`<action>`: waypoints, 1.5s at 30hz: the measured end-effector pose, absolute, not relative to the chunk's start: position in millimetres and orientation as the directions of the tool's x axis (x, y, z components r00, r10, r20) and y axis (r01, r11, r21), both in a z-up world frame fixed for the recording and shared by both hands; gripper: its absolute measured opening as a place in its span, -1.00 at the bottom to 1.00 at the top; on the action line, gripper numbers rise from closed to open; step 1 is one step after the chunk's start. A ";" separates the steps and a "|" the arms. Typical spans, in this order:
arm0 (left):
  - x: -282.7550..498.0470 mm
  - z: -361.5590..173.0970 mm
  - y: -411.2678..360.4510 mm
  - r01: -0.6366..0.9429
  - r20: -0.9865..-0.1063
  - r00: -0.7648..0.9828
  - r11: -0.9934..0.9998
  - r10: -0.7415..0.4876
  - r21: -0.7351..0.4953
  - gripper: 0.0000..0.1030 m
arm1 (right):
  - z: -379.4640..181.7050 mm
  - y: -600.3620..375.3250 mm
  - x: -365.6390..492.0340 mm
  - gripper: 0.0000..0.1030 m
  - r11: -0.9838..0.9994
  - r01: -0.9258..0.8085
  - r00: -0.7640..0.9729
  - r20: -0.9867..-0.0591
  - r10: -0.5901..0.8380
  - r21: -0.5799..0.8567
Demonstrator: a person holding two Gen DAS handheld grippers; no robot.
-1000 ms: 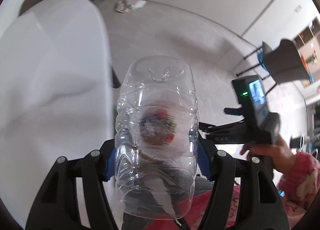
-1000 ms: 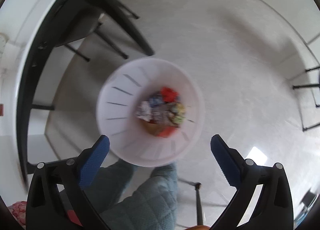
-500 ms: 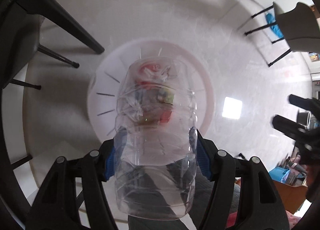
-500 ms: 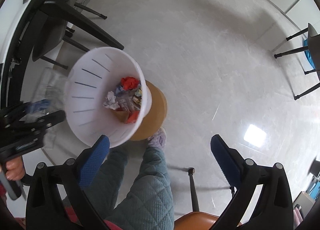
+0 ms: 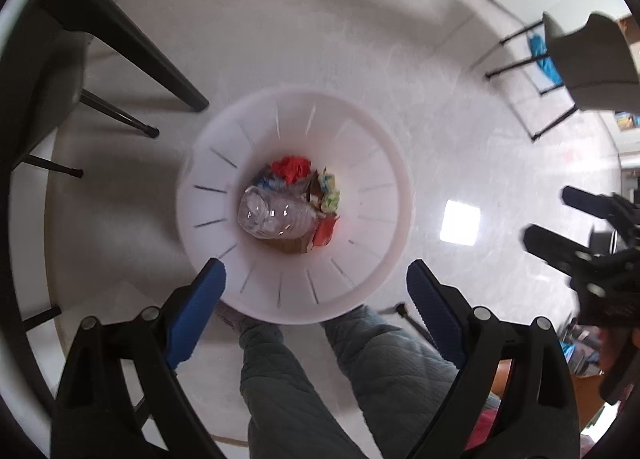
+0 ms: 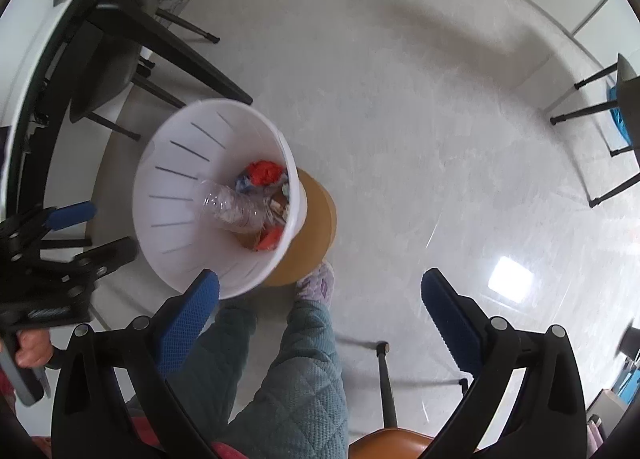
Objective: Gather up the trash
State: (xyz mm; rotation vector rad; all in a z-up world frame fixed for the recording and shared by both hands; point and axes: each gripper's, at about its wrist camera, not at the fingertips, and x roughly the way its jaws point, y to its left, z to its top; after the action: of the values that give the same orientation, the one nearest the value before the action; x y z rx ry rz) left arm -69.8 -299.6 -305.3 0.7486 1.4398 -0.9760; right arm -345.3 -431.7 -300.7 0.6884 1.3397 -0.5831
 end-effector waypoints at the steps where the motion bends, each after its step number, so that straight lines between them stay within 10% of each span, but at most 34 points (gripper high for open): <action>1: -67.1 -288.8 -296.0 0.877 -0.987 -0.100 0.459 -0.123 -0.145 0.71 | -290.6 -431.0 -339.0 0.95 0.685 0.720 0.154 -0.988 -0.003 0.110; 10: -16.6 -120.5 -216.1 0.744 -0.929 0.197 0.664 -0.315 -0.067 0.85 | -172.3 -378.0 -223.6 0.95 0.877 0.470 0.334 -0.940 -0.071 0.101; 24: 33.7 48.2 -7.2 0.175 -0.727 0.676 0.985 -0.119 0.001 0.85 | 26.1 -198.7 -61.2 0.95 0.995 -0.075 0.674 -0.731 0.101 0.068; 45: 57.0 67.5 44.0 0.111 -0.730 0.679 0.994 -0.085 -0.012 0.85 | 61.6 -133.9 -35.3 0.95 0.991 -0.118 0.707 -0.696 0.125 0.058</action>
State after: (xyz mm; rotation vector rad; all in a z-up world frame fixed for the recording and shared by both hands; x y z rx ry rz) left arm 57.0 44.0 67.5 0.0340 0.8176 -0.1100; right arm -35.3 -133.9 61.6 0.0095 0.7732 0.1349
